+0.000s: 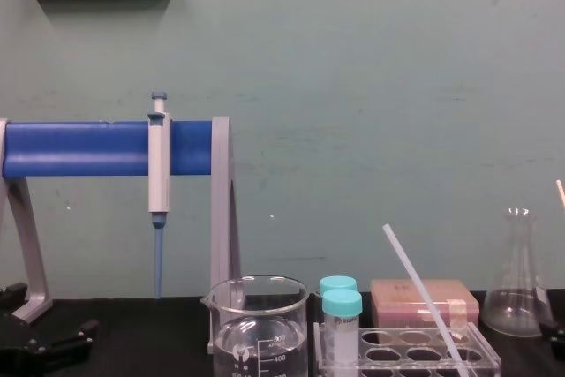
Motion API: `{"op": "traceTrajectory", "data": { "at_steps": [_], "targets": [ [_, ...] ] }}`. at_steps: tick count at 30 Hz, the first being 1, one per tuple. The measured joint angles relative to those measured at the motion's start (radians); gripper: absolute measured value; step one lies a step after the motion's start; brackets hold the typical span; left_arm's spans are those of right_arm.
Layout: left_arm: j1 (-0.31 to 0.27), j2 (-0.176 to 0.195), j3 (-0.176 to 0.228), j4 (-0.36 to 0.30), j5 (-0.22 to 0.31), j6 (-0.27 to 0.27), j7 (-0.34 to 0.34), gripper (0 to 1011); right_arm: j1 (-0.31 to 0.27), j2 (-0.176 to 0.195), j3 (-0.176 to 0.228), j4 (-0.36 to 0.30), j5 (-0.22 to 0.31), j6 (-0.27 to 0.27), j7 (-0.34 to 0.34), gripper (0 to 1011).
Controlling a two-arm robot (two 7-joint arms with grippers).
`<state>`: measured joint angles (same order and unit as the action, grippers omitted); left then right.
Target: Pick up the stirring rod with one hand, then place it down.
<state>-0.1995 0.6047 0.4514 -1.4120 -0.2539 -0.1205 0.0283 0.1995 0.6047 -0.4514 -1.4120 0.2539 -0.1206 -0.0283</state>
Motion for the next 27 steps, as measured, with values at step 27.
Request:
{"op": "traceTrajectory", "data": {
  "at_steps": [27],
  "targets": [
    [0.0,0.0,0.0,0.0,0.0,0.0,0.0,1000,0.0,0.0,0.0,0.0,0.0,0.0,0.0,1000]
  ]
}}
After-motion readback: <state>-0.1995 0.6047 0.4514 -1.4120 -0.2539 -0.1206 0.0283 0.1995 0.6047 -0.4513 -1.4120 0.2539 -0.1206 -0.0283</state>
